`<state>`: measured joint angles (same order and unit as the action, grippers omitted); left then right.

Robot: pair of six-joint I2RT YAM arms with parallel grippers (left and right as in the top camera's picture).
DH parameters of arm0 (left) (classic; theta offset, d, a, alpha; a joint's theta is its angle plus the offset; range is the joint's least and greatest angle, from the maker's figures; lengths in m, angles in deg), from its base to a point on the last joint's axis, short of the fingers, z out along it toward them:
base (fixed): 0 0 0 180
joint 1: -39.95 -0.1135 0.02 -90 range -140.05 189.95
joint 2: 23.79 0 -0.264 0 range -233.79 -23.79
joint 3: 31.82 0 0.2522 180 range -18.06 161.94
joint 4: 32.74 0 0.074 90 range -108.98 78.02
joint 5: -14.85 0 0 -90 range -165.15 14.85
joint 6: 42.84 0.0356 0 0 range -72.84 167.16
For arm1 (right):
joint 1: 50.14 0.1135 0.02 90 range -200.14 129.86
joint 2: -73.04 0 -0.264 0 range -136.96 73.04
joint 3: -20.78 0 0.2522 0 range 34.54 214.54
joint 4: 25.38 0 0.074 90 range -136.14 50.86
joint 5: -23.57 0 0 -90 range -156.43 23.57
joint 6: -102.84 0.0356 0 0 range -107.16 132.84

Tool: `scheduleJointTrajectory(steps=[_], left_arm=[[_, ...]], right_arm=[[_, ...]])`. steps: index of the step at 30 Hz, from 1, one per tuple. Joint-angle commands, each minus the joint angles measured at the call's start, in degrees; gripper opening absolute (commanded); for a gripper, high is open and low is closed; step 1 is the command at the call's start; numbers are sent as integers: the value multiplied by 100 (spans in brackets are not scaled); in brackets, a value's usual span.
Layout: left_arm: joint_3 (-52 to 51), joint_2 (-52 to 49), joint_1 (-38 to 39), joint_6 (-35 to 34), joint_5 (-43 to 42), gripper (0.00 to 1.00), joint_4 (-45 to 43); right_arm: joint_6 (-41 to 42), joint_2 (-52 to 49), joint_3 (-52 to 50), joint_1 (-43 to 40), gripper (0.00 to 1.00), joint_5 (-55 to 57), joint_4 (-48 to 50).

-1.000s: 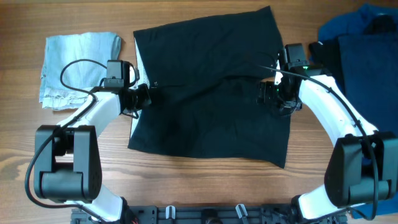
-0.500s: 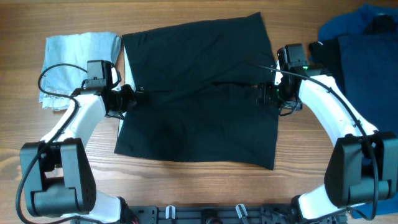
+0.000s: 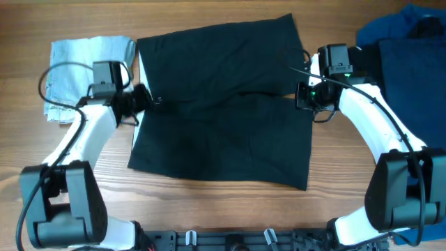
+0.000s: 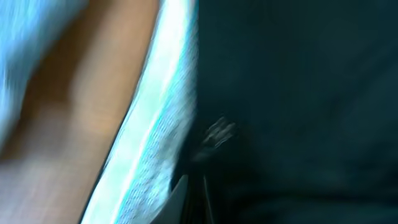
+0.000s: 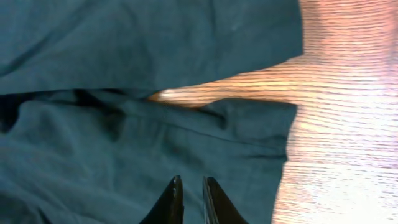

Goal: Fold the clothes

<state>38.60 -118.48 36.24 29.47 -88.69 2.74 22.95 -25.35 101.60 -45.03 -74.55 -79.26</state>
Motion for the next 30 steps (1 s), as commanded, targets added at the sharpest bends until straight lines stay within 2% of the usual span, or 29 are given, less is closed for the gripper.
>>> scheduleJointTrajectory(steps=[1, 9, 11, 14, 18, 24, 27, 30], left_arm=[[212, 120, 11, -188, -334, 8, -140], [205, -629, 11, -179, -168, 6, 608], [205, -824, 11, -155, -98, 5, 658], [205, -1029, 11, -52, -4, 4, 822], [205, -1054, 11, -57, 691, 4, 1115], [264, -984, 11, -74, -61, 4, 1043], [629, -656, 11, -74, -382, 4, 1051], [979, -232, 13, -76, -409, 5, 1045]], right_arm=[[-111, -146, -46, -4, 11, -225, 44], [-120, -1211, -46, -4, 10, -46, 461], [-131, -1471, -46, -11, 6, 96, 562], [-129, -1639, -46, -52, 6, 879, 466], [-138, -1598, -37, -254, 9, 2059, 326], [-269, -1598, -37, -664, 10, 1615, 529], [-444, -1598, 26, -710, 11, 1224, 568], [-710, -1532, 339, -710, 18, 575, 372]])
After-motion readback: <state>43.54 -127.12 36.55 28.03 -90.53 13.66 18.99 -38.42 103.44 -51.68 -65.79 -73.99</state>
